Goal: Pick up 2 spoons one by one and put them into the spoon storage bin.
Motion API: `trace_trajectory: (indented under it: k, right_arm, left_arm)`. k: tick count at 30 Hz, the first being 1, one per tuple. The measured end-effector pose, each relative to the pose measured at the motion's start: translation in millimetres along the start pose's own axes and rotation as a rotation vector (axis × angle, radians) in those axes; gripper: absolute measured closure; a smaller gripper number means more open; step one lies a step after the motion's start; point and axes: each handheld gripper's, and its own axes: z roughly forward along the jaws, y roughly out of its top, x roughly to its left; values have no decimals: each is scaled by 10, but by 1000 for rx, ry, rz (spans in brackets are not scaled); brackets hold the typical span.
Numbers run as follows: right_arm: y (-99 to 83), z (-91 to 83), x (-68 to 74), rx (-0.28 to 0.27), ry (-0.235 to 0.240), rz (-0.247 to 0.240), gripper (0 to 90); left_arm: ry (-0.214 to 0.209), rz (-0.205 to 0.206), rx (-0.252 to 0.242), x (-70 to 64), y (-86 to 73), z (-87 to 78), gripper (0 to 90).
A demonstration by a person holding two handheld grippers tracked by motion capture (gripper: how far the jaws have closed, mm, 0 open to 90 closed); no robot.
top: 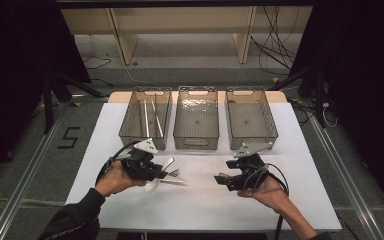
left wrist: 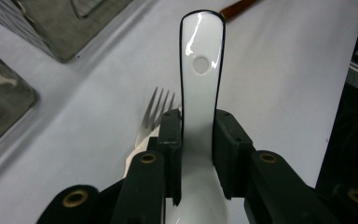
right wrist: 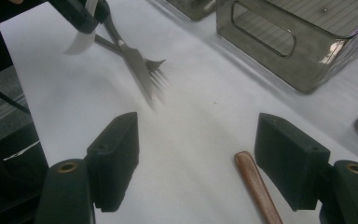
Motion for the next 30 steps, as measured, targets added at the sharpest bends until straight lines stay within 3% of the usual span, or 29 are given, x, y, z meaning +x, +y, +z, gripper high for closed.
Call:
trace_trajectory:
  k: [23, 30]
  right_arm:
    - [2, -35, -11, -14, 0, 4, 317]
    - [4, -24, -13, -11, 3, 6, 317]
  left_arm:
    - [49, -70, -141, 299, 588, -27, 735]
    - [70, -67, -182, 376, 801, -51, 735]
